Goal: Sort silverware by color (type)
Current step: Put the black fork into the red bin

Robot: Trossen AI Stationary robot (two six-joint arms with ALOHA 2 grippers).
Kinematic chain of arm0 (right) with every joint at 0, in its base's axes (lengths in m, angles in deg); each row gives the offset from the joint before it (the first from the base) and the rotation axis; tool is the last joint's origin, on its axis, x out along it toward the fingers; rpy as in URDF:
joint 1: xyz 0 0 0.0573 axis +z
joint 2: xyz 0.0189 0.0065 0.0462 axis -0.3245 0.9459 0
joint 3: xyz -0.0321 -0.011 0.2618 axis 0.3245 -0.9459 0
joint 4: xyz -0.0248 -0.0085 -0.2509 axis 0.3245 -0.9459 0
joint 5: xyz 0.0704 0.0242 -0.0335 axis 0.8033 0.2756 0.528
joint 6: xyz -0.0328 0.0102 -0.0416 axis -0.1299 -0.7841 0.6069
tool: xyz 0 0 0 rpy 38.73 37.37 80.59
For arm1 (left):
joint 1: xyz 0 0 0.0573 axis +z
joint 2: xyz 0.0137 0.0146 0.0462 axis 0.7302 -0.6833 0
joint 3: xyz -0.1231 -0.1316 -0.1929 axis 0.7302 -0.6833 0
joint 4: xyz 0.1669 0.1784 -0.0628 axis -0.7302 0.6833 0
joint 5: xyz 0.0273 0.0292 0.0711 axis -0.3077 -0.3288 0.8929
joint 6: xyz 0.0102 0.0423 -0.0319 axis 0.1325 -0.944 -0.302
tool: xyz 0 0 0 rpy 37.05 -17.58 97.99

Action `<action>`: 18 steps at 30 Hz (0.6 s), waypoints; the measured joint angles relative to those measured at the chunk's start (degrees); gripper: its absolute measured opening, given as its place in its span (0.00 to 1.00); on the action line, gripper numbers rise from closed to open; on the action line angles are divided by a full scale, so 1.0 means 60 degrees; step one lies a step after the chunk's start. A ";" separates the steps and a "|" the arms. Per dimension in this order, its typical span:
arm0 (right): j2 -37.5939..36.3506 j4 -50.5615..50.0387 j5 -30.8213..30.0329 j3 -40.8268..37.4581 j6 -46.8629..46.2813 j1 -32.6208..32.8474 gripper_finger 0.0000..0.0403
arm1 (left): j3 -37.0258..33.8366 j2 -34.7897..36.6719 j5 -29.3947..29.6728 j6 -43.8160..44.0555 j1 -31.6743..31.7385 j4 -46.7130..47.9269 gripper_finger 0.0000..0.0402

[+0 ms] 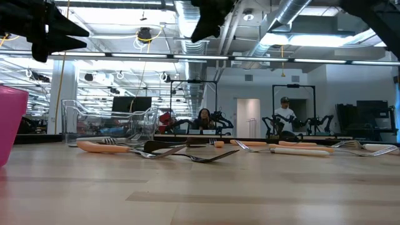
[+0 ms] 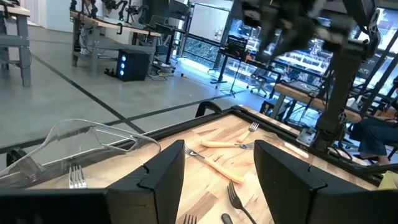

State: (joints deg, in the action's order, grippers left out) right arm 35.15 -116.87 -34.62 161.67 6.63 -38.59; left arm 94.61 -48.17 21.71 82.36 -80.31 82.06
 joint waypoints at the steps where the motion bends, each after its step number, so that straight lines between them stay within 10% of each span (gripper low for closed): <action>1: 0.0052 -0.0444 -0.0118 0.0000 0.0130 0.0127 0.29 | 0.0000 0.0000 -0.0006 0.0004 0.0001 0.0000 0.44; 18: 0.2619 -0.0168 -0.1470 -0.0958 0.3281 0.2682 0.55 | 0.0002 -0.0004 -0.0017 0.0135 0.0000 0.0074 0.44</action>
State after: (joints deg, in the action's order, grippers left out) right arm 50.86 -117.88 -43.44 155.92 26.32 -22.50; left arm 94.62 -48.19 21.61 83.17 -80.31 82.51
